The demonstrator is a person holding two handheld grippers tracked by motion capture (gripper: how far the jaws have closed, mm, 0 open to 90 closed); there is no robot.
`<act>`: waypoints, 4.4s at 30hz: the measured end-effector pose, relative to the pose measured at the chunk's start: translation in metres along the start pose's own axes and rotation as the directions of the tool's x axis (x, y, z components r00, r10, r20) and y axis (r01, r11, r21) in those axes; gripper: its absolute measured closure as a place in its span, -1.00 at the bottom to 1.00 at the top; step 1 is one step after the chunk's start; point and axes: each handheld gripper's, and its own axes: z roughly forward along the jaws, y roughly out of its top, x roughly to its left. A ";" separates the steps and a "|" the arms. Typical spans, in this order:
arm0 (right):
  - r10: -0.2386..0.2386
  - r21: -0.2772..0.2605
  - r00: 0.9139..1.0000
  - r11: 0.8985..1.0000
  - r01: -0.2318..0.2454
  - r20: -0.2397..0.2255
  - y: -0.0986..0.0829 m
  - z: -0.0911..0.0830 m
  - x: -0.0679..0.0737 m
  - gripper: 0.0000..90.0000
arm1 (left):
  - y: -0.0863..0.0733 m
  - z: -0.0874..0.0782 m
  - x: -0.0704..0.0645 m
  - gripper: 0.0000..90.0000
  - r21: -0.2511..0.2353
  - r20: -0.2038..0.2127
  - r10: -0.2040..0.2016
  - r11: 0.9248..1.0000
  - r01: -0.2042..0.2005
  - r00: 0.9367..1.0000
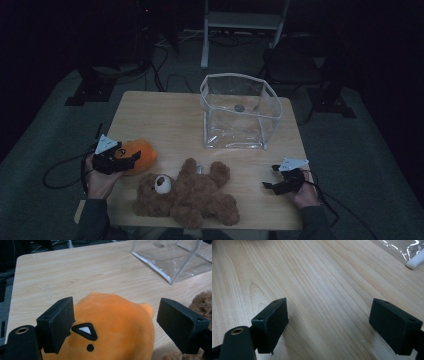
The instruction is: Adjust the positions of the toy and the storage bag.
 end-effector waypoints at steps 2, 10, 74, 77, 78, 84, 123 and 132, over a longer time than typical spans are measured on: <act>0.000 0.000 1.000 1.000 0.000 0.000 0.000 0.000 0.000 -0.67 | 0.000 0.000 0.000 -0.72 0.004 0.008 0.001 1.000 -0.001 1.000; 0.000 0.000 1.000 1.000 0.000 0.001 0.000 0.000 0.000 -0.67 | -0.002 0.003 0.000 -0.78 0.029 -0.001 0.007 1.000 -0.007 1.000; 0.009 0.000 1.000 1.000 -0.009 0.013 -0.001 -0.001 0.001 -0.67 | 0.024 0.029 0.014 0.17 0.001 -0.052 0.017 1.000 -0.017 0.998; 0.009 0.000 1.000 1.000 -0.009 0.013 -0.001 -0.001 0.001 -0.67 | 0.031 0.030 0.015 0.16 -0.006 -0.047 0.022 1.000 -0.023 0.999; 0.009 0.000 1.000 1.000 -0.009 0.014 -0.001 -0.001 0.001 -0.67 | 0.036 0.032 0.017 0.16 -0.014 -0.045 0.023 1.000 -0.024 0.999; 0.009 0.000 1.000 1.000 -0.009 0.014 -0.001 -0.001 0.001 -0.67 | 0.048 0.038 0.021 0.16 -0.025 -0.045 0.031 0.999 -0.032 0.999; 0.009 0.000 1.000 1.000 -0.009 0.014 -0.001 -0.001 0.001 -0.67 | 0.088 0.160 0.018 -0.06 0.144 0.037 0.064 0.987 -0.068 0.997; 0.009 0.001 1.000 1.000 -0.009 0.014 -0.001 -0.001 0.001 -0.67 | 0.093 0.146 0.019 -0.33 0.105 0.035 0.032 0.994 -0.036 0.999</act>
